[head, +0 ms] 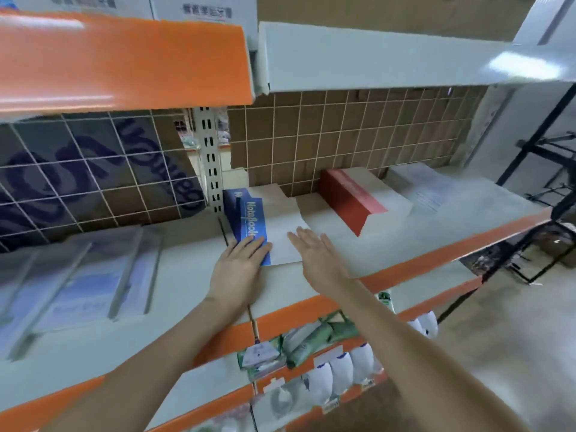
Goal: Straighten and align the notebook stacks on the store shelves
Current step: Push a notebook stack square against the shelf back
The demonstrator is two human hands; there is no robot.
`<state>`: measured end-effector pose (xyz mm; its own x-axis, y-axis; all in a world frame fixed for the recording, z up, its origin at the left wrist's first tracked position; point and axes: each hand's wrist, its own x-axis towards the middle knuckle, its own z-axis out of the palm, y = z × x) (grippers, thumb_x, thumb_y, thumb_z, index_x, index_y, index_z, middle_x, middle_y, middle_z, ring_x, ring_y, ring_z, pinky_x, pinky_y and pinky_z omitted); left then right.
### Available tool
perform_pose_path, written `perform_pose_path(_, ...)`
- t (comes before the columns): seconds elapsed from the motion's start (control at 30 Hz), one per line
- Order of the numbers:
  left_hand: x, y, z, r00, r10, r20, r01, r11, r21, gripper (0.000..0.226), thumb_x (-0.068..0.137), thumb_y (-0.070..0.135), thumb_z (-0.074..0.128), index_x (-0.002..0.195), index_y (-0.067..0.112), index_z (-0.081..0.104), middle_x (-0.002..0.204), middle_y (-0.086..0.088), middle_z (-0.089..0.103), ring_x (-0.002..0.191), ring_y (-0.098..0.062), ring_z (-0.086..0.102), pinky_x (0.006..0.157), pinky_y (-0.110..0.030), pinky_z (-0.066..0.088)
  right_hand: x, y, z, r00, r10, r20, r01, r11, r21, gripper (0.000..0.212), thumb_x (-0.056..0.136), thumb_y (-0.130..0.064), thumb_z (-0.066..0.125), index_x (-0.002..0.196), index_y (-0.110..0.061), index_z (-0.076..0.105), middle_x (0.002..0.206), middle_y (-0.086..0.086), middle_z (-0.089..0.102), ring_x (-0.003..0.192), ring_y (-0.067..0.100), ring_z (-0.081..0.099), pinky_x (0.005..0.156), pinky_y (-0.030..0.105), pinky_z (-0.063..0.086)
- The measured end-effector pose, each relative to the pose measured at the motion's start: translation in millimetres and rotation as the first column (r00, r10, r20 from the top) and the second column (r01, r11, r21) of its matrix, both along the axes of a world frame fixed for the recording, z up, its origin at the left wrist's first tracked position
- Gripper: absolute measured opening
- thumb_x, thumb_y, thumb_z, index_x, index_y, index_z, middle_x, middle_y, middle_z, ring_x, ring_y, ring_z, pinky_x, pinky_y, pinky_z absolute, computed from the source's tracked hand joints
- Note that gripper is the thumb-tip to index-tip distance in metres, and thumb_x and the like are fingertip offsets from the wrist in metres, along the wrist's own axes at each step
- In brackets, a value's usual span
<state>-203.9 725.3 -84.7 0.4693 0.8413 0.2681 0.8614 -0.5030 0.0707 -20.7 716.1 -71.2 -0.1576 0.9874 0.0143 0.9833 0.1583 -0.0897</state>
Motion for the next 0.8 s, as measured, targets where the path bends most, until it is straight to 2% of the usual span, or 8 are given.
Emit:
perform_pose_path(0.1,1,6,1,0.999,-0.027,0.033,0.028,0.998,-0.049,0.05,0.099,0.026,0.042,0.147,0.022,0.029,0.154,0.003,0.025,0.143,-0.015,0.019,0.116,-0.028,0.005,12,19,0,0.998,0.063,-0.024,-0.065,0.995,-0.072,0.066,0.099,-0.022,0.041,0.152,-0.022,0.002,0.16,0.0,-0.003,0.146,0.011,-0.004,0.116,0.035,-0.005)
perform_pose_path(0.23,4,10,4,0.995,-0.078,0.066,0.083,0.993,-0.085,0.051,0.099,0.039,0.036,0.144,0.015,0.034,0.153,-0.005,0.027,0.143,-0.021,0.021,0.116,-0.029,0.003,29,40,0,0.979,0.131,-0.159,-0.153,0.979,-0.134,0.08,0.091,-0.056,0.046,0.153,-0.025,0.006,0.16,-0.003,-0.004,0.146,0.011,-0.005,0.115,0.039,-0.007)
perform_pose_path(0.33,5,9,7,0.993,-0.015,0.114,0.031,0.99,-0.141,0.07,0.089,0.055,0.013,0.146,0.016,0.03,0.155,-0.006,0.02,0.144,-0.021,0.016,0.114,-0.022,-0.004,39,51,0,0.96,0.171,-0.221,-0.205,0.968,-0.143,0.085,0.087,-0.061,0.049,0.152,-0.026,0.007,0.16,-0.002,-0.003,0.146,0.012,-0.006,0.115,0.038,-0.008)
perform_pose_path(0.43,3,8,9,0.988,0.099,0.12,-0.08,0.985,-0.155,0.075,0.086,0.063,0.011,0.146,0.021,0.026,0.155,-0.006,0.019,0.143,-0.023,0.016,0.115,-0.025,0.002,50,57,-1,0.941,0.15,-0.303,-0.191,0.975,-0.113,0.084,0.086,-0.06,0.053,0.152,-0.027,0.013,0.16,-0.001,0.006,0.146,0.013,-0.001,0.114,0.034,-0.006)
perform_pose_path(0.6,6,5,14,0.969,0.233,0.088,-0.213,0.958,-0.19,0.117,0.061,0.084,-0.019,0.146,0.021,0.029,0.155,-0.007,0.021,0.141,-0.022,0.019,0.115,-0.027,0.008,61,66,-2,0.91,0.149,-0.386,-0.184,0.981,-0.054,0.081,0.083,-0.058,0.059,0.149,-0.025,0.024,0.156,-0.002,0.023,0.144,0.015,0.014,0.115,0.034,0.006)
perform_pose_path(0.67,10,6,15,0.96,0.268,0.085,-0.248,0.95,-0.19,0.102,0.072,0.08,-0.007,0.147,0.021,0.029,0.155,-0.005,0.021,0.141,-0.019,0.018,0.114,-0.026,0.008,61,68,-3,0.902,0.169,-0.396,-0.197,0.98,-0.032,0.08,0.083,-0.056,0.06,0.149,-0.024,0.027,0.155,-0.004,0.026,0.143,0.014,0.017,0.114,0.034,0.008)
perform_pose_path(0.73,11,8,12,0.946,0.302,0.114,-0.278,0.941,-0.192,0.07,0.09,0.063,0.023,0.147,0.022,0.029,0.155,-0.005,0.022,0.141,-0.019,0.018,0.115,-0.028,0.008,60,71,-3,0.898,0.184,-0.4,-0.208,0.978,-0.016,0.079,0.084,-0.054,0.061,0.148,-0.023,0.029,0.155,-0.005,0.027,0.143,0.013,0.018,0.116,0.035,0.01)
perform_pose_path(0.8,13,8,10,0.937,0.32,0.141,-0.292,0.938,-0.185,0.059,0.095,0.049,0.04,0.146,0.022,0.03,0.154,-0.005,0.024,0.141,-0.02,0.018,0.116,-0.029,0.01,60,75,-3,0.892,0.195,-0.408,-0.22,0.975,-0.015,0.078,0.084,-0.053,0.062,0.148,-0.023,0.029,0.155,-0.006,0.027,0.144,0.013,0.017,0.116,0.035,0.011)
